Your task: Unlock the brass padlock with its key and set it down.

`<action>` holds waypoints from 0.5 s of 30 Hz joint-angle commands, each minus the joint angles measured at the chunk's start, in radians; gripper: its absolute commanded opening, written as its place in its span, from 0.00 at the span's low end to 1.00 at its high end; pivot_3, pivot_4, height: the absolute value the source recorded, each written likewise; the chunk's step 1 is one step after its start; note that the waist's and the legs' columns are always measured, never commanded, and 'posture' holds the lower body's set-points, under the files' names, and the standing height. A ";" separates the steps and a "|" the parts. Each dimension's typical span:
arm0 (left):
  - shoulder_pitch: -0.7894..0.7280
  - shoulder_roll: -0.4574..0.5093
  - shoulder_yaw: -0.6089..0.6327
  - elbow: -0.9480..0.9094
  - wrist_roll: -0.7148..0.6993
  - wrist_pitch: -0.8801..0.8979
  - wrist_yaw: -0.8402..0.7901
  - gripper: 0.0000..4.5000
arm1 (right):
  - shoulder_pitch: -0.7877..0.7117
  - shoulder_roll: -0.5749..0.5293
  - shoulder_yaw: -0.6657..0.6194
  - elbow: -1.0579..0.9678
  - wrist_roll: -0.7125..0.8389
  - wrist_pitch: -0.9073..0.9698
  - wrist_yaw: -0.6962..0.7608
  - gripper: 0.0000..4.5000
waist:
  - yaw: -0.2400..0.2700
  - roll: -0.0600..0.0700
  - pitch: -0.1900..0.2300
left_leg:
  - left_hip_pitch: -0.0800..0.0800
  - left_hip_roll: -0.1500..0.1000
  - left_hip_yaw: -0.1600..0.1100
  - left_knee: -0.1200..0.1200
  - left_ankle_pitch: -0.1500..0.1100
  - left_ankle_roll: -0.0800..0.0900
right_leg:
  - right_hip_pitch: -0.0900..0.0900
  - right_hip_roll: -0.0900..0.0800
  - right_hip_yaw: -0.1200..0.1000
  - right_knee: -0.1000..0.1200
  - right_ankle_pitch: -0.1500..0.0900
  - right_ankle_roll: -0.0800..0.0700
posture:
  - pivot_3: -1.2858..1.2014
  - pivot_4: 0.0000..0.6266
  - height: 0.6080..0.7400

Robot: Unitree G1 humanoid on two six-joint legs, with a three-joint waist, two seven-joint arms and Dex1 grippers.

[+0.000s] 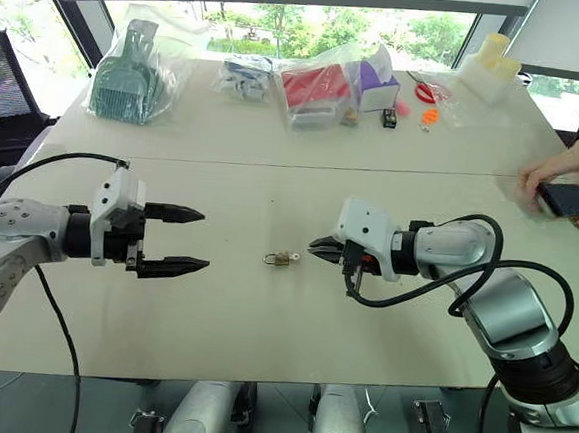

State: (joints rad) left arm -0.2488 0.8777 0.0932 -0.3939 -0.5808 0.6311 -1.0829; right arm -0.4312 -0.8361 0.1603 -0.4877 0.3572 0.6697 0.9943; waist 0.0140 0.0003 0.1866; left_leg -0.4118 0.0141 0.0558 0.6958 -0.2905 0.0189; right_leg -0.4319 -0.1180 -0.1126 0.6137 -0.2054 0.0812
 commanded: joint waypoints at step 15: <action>-0.048 -0.068 -0.042 0.020 0.049 -0.078 0.054 0.99 | -0.014 -0.053 -0.026 0.044 -0.040 -0.070 0.021 0.03 | -0.001 0.000 0.000 | 0.000 0.000 0.000 0.000 0.000 0.000 | 0.000 0.000 0.000 0.000 0.000 0.000 | 0.52 0.24 1.00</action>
State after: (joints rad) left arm -0.2838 0.8104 0.0500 -0.3711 -0.5418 0.5761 -1.0367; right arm -0.4315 -0.8780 0.1574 -0.4304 0.3246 0.6191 1.0119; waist 0.0133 0.0001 0.1867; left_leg -0.4118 0.0142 0.0560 0.6958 -0.2905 0.0190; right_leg -0.4319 -0.1178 -0.1126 0.6139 -0.2050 0.0818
